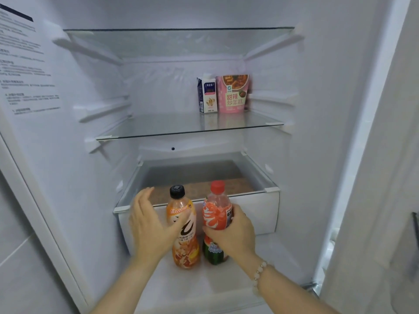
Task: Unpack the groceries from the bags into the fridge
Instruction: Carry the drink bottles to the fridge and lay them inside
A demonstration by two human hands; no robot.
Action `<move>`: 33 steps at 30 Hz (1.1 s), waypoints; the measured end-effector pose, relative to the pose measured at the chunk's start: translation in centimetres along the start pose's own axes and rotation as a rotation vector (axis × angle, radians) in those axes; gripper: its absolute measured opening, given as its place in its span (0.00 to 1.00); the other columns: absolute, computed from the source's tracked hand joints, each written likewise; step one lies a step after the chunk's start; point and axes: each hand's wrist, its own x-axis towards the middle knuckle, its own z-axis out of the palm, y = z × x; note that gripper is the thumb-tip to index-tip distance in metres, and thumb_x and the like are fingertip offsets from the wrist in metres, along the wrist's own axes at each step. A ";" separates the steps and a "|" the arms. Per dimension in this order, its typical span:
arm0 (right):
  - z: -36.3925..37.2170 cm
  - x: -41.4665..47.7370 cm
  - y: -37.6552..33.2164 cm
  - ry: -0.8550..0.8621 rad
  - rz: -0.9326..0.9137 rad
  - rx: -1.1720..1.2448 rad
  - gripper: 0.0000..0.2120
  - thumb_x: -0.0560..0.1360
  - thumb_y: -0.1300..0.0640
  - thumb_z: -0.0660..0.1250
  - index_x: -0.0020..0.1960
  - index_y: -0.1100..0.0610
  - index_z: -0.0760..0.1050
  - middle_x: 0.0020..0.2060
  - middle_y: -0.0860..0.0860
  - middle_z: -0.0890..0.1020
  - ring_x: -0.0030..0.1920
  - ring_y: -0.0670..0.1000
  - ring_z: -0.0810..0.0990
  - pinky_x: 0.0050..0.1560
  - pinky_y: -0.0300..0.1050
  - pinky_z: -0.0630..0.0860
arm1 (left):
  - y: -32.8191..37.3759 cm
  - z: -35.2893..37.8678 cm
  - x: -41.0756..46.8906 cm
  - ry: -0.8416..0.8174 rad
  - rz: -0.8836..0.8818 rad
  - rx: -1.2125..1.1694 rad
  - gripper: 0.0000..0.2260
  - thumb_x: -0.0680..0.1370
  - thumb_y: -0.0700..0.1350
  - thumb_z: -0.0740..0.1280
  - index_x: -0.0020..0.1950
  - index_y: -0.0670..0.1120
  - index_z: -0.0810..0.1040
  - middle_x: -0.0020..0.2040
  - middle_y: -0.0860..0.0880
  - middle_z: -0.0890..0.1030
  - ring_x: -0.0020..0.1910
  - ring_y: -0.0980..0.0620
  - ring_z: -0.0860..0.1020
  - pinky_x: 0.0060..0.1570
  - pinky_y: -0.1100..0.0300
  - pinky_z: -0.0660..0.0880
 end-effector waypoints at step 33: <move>-7.1 5.7 -2.3 0.246 -0.659 -0.369 0.26 0.60 0.61 0.79 0.57 0.59 0.78 0.52 0.53 0.81 0.46 0.55 0.83 0.37 0.41 0.77 | 14.2 2.4 2.4 -0.558 0.004 -0.018 0.27 0.77 0.50 0.64 0.73 0.48 0.59 0.63 0.45 0.74 0.61 0.46 0.73 0.61 0.54 0.70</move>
